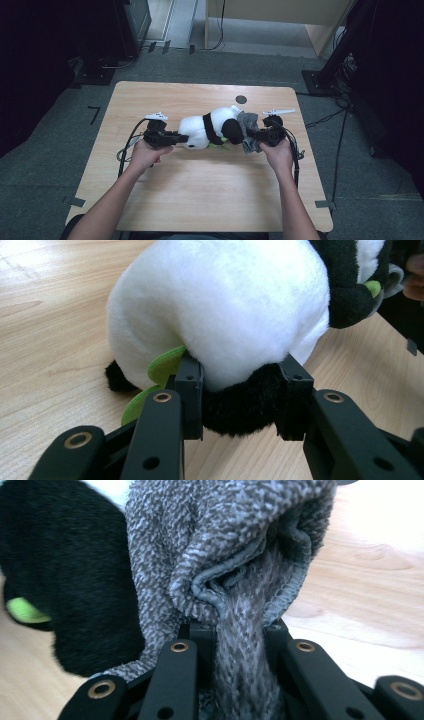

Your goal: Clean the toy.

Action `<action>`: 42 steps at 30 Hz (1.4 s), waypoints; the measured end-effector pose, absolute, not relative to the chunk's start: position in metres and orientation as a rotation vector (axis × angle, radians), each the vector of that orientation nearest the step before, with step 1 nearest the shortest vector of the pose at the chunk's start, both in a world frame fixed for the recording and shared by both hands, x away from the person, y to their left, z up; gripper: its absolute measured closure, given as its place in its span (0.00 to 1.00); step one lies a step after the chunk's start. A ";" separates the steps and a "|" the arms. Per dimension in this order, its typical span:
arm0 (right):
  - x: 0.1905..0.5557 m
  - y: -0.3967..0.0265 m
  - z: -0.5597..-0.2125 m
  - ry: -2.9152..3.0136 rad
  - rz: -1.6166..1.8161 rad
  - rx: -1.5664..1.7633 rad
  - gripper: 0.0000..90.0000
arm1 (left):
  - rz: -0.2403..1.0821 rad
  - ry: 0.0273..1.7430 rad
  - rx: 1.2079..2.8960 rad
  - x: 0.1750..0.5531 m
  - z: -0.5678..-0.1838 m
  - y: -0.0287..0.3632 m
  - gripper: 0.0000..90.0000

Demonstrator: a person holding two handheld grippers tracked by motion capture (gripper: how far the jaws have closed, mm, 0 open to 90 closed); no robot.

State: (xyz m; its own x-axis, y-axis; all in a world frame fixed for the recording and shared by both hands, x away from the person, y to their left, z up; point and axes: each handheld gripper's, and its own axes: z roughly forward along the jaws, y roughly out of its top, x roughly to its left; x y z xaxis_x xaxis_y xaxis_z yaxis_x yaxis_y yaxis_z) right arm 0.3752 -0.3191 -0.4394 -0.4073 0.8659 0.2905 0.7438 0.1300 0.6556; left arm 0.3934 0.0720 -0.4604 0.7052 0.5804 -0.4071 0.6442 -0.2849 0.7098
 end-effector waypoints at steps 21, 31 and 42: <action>0.363 -0.285 -0.377 2.185 1.439 1.407 0.84 | -0.015 0.968 1.914 0.371 -0.451 0.065 0.69; 0.385 -0.273 -0.388 2.218 1.363 1.446 0.84 | 0.017 0.931 1.939 0.374 -0.460 0.070 0.53; 0.393 -0.279 -0.389 2.257 1.316 1.447 0.84 | 0.064 0.787 2.034 0.378 -0.445 0.094 0.44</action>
State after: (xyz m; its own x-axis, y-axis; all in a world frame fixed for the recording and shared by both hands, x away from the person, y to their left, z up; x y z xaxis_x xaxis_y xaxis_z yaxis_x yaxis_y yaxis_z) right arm 0.3929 -0.2786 -0.3886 -0.5213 0.7960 0.3076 0.6600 0.1475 0.7366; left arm 0.3784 0.0936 -0.4451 0.7940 0.5530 -0.2524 0.5051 -0.3693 0.7800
